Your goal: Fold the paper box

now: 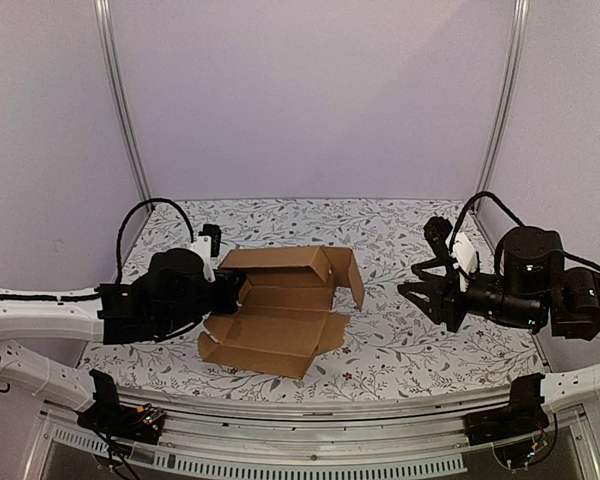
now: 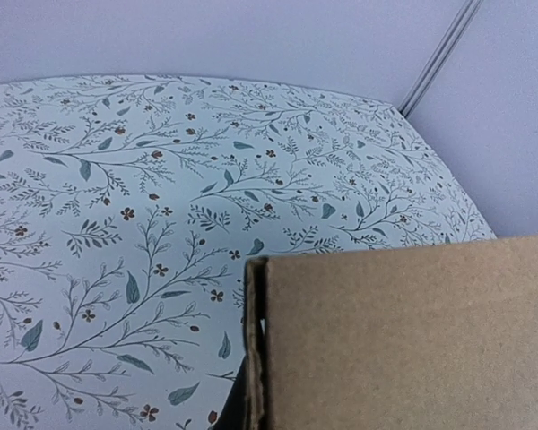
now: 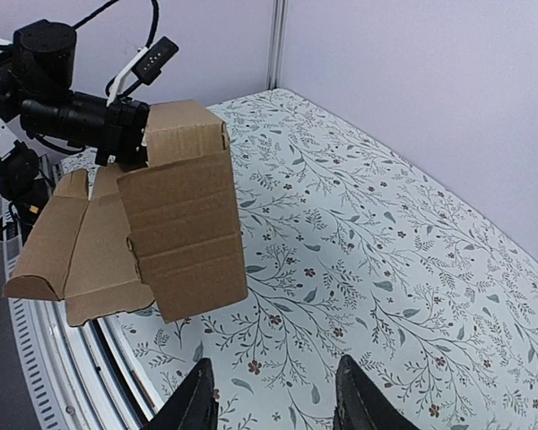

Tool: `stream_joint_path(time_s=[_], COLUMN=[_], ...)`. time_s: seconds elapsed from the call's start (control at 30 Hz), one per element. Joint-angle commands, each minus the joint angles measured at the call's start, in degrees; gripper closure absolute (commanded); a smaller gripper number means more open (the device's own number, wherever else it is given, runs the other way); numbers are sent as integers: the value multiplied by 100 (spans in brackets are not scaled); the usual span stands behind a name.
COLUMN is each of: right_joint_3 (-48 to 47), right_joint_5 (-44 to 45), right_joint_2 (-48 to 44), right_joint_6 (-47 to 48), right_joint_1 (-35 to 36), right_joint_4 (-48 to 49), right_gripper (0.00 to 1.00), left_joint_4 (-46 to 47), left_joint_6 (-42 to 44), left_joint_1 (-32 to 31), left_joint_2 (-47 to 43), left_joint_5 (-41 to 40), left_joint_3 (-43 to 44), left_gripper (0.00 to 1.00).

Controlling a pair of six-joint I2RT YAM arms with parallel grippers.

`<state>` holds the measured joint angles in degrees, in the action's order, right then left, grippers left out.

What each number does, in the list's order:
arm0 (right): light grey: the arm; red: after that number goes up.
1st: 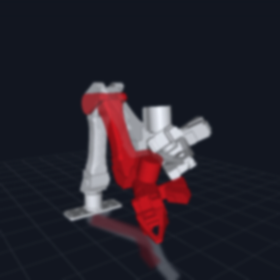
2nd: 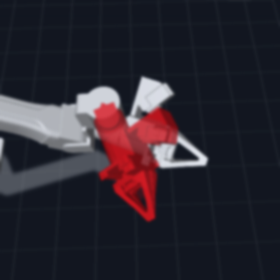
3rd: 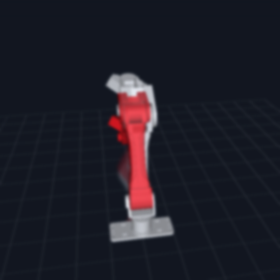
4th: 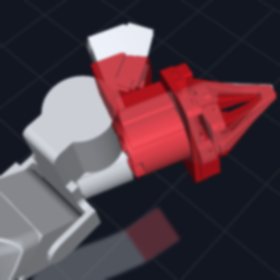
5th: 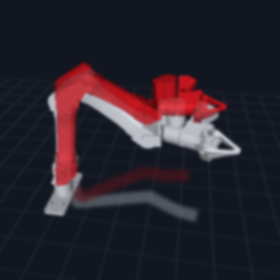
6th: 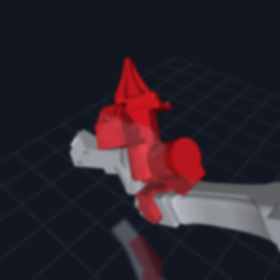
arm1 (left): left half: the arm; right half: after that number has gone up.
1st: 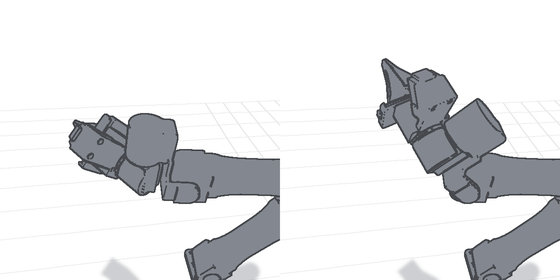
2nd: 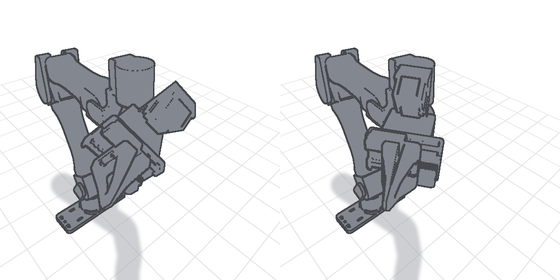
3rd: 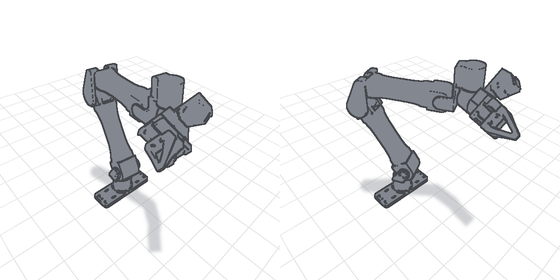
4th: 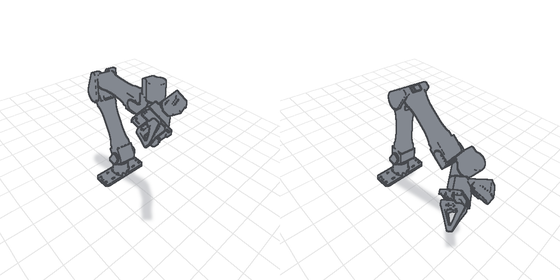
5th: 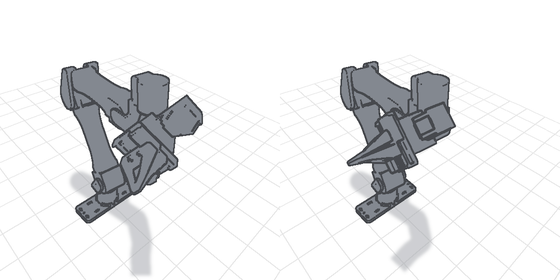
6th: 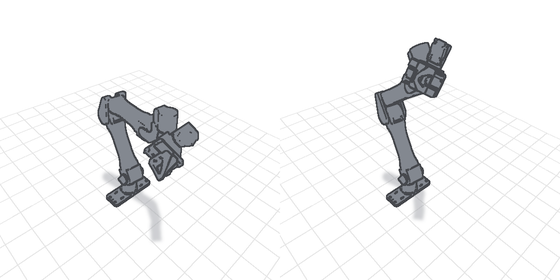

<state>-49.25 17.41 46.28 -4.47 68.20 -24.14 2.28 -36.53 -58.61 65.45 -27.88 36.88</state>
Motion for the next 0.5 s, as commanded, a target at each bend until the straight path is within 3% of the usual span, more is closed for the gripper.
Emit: stream_joint_path(time_s=[0.0,0.23,0.47], right_joint_3=[-378,-651,-763], right_joint_5=[-920,-1647,-2002], right_joint_2=[159,470,862], right_joint_6=[809,1283,1261], right_joint_1=[13,6,2], right_joint_4=[-435,-619,-434], right_gripper=[53,43,49], left_joint_4=[191,264,326], left_joint_6=[443,698,768], left_joint_1=[34,86,82], left_joint_2=[-93,-95,-68], left_joint_5=[375,843,944], left_joint_3=[-93,-103,-103], left_gripper=[100,100,100])
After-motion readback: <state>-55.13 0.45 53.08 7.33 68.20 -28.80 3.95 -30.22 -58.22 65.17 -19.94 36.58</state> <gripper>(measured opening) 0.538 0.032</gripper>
